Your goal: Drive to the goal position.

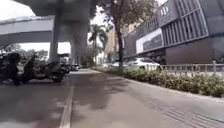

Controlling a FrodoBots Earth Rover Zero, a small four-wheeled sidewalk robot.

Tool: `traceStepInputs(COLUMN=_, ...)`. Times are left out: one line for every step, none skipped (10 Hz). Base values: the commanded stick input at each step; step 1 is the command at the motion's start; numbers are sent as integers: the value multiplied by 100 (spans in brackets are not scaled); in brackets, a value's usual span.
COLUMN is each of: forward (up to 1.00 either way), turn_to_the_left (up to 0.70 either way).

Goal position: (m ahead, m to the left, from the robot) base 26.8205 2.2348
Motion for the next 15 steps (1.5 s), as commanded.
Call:
traceStepInputs(forward=45, turn_to_the_left=0)
traceStepInputs(forward=45, turn_to_the_left=0)
traceStepInputs(forward=45, turn_to_the_left=0)
traceStepInputs(forward=45, turn_to_the_left=0)
traceStepInputs(forward=45, turn_to_the_left=0)
traceStepInputs(forward=45, turn_to_the_left=0)
traceStepInputs(forward=45, turn_to_the_left=0)
traceStepInputs(forward=45, turn_to_the_left=0)
traceStepInputs(forward=45, turn_to_the_left=0)
traceStepInputs(forward=45, turn_to_the_left=0)
traceStepInputs(forward=45, turn_to_the_left=0)
traceStepInputs(forward=45, turn_to_the_left=0)
traceStepInputs(forward=45, turn_to_the_left=0)
traceStepInputs(forward=45, turn_to_the_left=0)
traceStepInputs(forward=45, turn_to_the_left=0)
